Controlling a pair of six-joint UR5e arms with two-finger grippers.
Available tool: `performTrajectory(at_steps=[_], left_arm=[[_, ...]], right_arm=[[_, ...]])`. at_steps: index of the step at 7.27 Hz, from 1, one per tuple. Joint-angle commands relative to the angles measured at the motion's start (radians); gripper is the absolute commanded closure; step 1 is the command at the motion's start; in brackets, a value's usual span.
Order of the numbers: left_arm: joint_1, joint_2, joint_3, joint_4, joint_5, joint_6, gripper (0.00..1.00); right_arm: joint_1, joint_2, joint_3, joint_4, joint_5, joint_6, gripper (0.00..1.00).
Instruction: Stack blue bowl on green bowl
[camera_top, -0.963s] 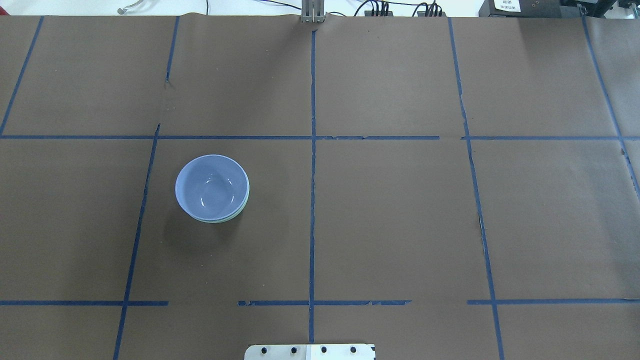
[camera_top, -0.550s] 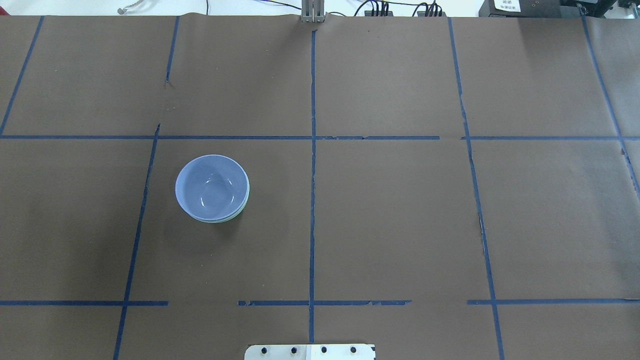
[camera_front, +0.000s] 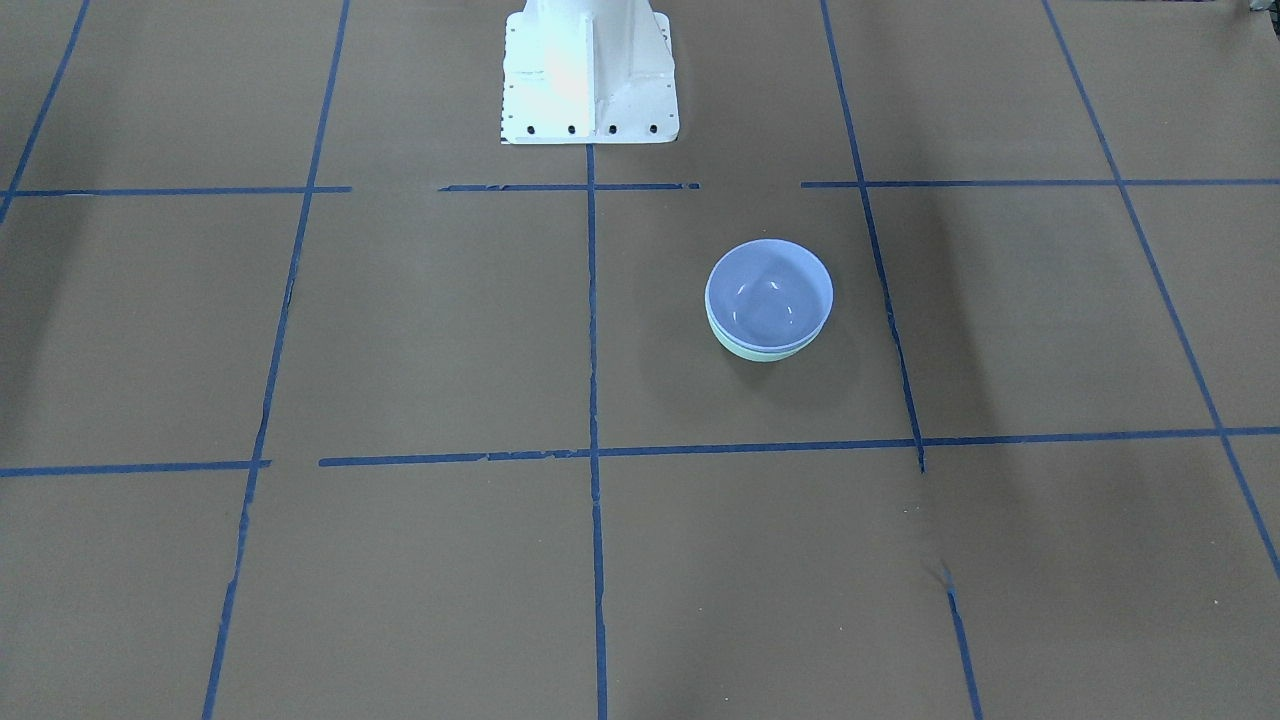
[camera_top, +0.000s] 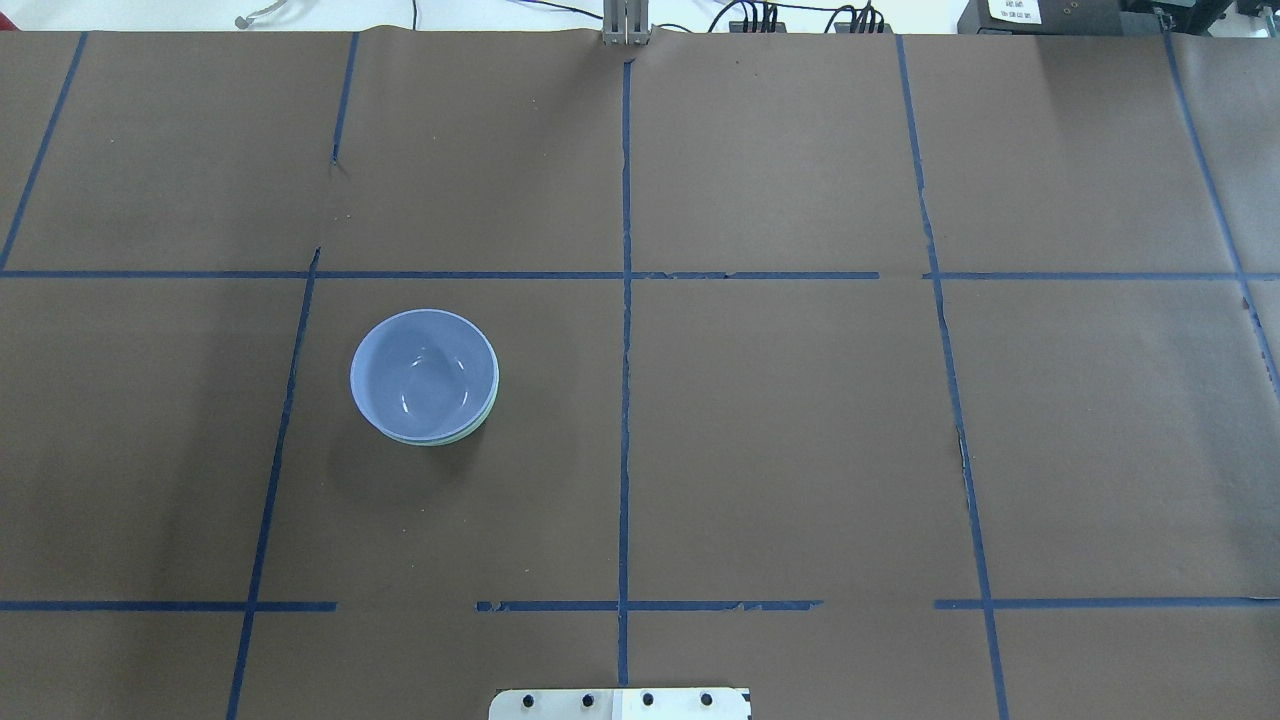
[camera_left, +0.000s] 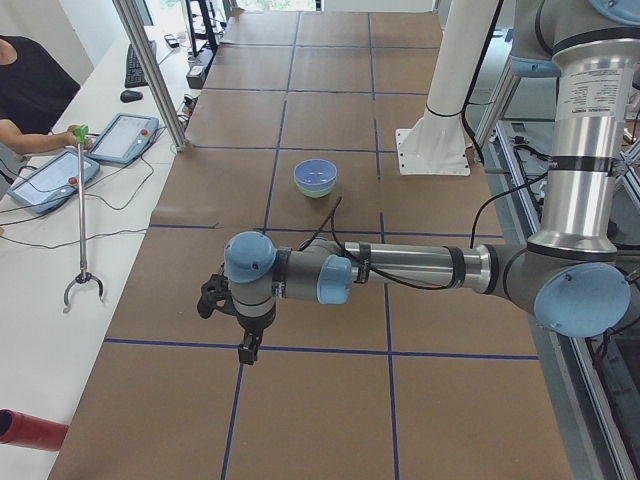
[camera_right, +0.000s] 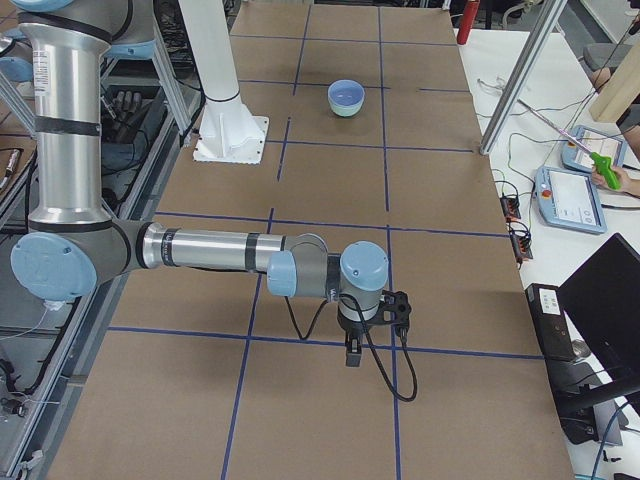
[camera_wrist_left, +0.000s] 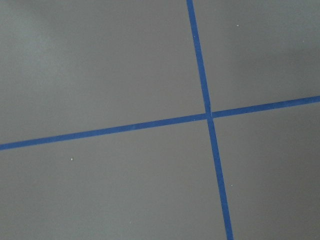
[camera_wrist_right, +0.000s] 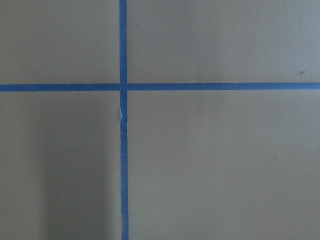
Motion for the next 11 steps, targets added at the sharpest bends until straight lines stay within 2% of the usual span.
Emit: performTrajectory(at_steps=[1,6,11], left_arm=[[0.000,0.020,-0.001,0.043,-0.002,-0.003,0.00],[-0.003,0.009,-0.035,0.121,-0.021,-0.005,0.00],[-0.003,0.017,-0.035,0.123,-0.044,-0.005,0.00]], right_arm=[[0.000,0.000,0.000,0.000,0.000,0.000,0.00],[0.000,0.000,0.000,0.000,0.000,0.000,0.00],[0.000,0.000,0.000,-0.001,0.000,0.000,0.00]])
